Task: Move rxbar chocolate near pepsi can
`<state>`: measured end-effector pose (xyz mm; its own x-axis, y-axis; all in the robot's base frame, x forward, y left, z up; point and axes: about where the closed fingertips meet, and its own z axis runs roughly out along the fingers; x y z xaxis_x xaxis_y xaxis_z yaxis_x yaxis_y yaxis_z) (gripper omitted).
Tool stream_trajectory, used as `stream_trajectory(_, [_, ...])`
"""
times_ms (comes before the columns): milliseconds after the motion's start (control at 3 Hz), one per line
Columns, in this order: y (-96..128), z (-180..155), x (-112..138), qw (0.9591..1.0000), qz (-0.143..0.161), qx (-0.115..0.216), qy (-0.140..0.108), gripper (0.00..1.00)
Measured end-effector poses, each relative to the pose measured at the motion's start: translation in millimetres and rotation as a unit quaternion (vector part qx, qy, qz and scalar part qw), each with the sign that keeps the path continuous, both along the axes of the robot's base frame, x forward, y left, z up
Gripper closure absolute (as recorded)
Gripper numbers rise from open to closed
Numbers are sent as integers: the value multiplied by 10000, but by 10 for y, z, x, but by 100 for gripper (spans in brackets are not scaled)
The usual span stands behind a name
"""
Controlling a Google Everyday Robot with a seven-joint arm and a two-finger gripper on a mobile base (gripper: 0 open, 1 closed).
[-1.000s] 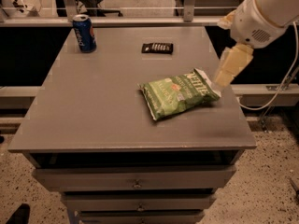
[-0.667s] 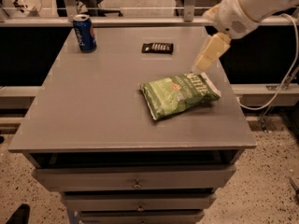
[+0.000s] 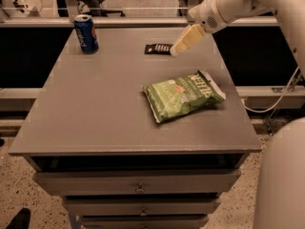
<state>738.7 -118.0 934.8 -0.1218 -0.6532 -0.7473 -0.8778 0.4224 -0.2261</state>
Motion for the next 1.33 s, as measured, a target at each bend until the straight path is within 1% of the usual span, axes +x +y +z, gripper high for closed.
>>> stream_trajectory(333, [77, -260, 465, 9989, -234, 379, 106, 0])
stream_trajectory(667, [151, -610, 875, 9960, -642, 515, 336, 0])
stream_trajectory(1000, [176, -766, 1022, 9946, -818, 459, 447, 0])
stream_trajectory(1333, [210, -895, 1059, 9932, -885, 345, 678, 18])
